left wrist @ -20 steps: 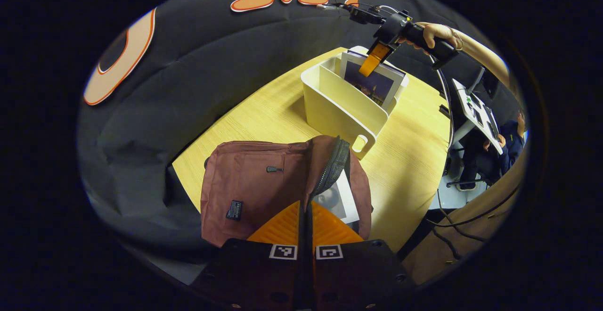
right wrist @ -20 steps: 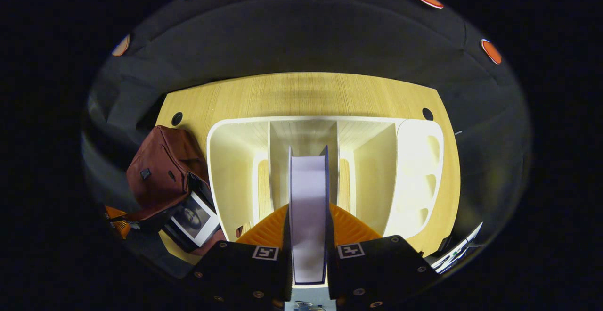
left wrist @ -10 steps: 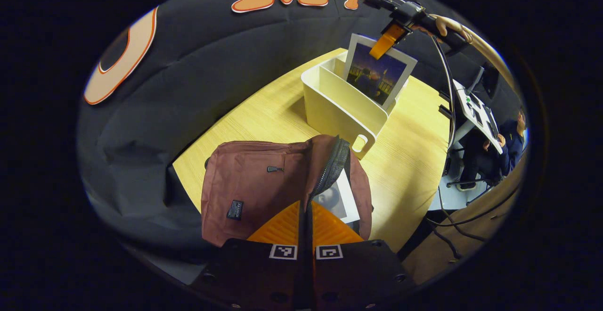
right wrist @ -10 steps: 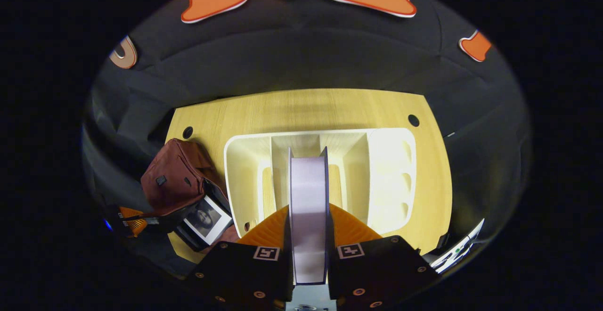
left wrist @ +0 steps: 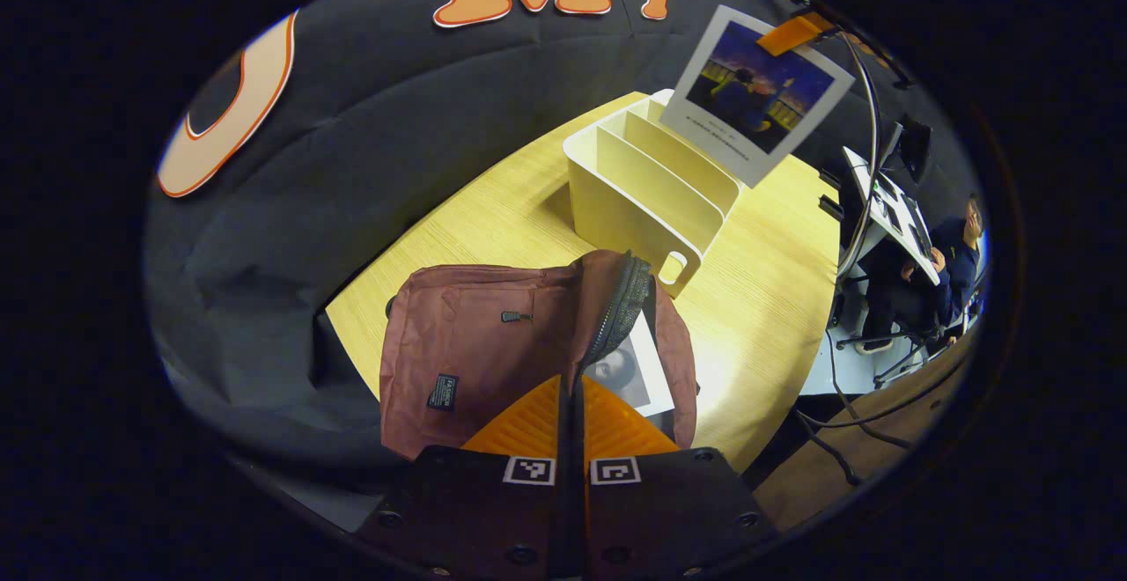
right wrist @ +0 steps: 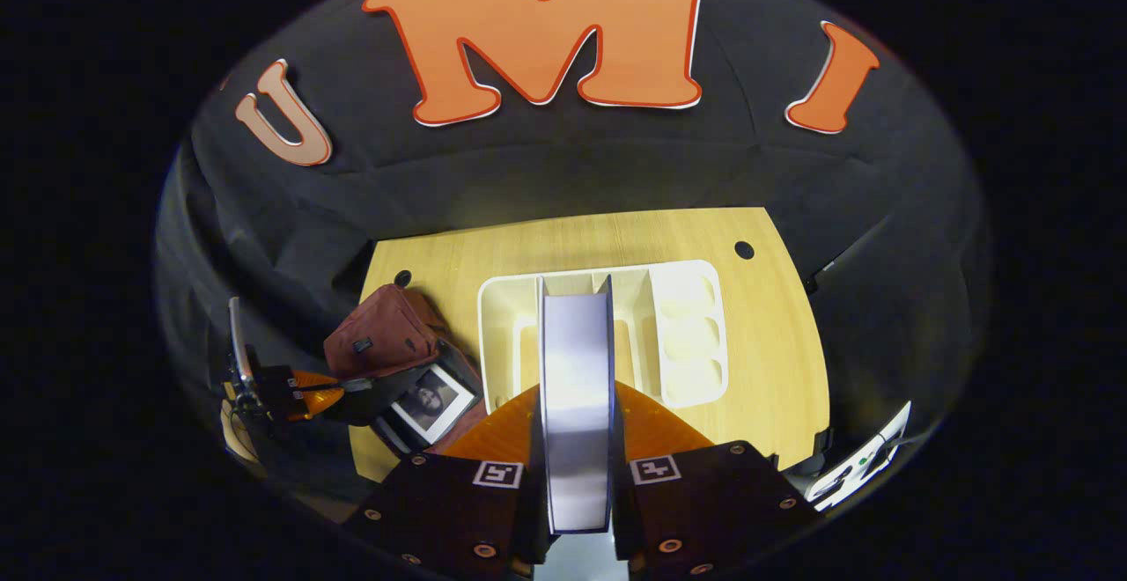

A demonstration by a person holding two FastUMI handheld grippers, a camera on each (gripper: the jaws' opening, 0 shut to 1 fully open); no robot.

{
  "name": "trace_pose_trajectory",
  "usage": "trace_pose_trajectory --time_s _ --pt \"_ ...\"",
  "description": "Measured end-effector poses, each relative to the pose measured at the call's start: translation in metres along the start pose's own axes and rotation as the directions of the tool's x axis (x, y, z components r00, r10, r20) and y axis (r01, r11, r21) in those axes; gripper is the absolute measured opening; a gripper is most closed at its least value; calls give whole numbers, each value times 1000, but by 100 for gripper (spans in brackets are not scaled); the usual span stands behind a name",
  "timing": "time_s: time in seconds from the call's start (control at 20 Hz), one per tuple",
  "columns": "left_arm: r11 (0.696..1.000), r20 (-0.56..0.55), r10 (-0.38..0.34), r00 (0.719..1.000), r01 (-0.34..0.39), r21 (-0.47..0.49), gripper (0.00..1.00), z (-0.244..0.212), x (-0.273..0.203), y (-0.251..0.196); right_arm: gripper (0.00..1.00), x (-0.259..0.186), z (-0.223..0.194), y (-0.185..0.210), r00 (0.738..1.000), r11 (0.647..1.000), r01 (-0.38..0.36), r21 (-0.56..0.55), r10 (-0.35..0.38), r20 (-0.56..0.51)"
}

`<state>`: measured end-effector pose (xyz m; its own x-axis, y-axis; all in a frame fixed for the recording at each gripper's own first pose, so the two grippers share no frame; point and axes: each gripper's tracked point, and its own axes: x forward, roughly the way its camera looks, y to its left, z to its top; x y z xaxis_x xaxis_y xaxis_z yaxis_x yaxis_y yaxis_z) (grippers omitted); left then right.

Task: Open the schoolbag, grab two books from the bookshelf and put them into the schoolbag.

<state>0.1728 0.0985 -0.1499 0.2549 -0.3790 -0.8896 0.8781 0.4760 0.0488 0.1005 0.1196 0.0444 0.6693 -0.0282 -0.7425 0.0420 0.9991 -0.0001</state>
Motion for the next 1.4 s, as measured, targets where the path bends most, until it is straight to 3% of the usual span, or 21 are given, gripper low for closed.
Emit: trace_pose_trajectory --time_s 0.3,0.55,0.85,1.1,1.3,1.4 --pt "1000 -2 15 1000 -15 20 1 -1 0 -3 29 -28 -54 31 986 984 -162 77 159 46" --pt "998 0 51 999 -51 30 1 3 -4 2 30 -2 -109 56 952 927 -305 220 304 39" --pt "996 -4 64 998 -63 59 1 10 -8 0 29 48 -154 90 895 811 -426 400 443 57" --pt "995 -20 75 997 -74 69 1 15 -11 -2 29 95 -151 113 848 683 -516 517 495 191" --pt "992 -26 88 996 -86 96 1 22 -17 -7 29 139 -167 144 826 615 -534 580 525 205" --pt "991 -30 91 995 -87 103 1 24 -18 -10 29 158 -171 161 824 609 -539 582 524 216"
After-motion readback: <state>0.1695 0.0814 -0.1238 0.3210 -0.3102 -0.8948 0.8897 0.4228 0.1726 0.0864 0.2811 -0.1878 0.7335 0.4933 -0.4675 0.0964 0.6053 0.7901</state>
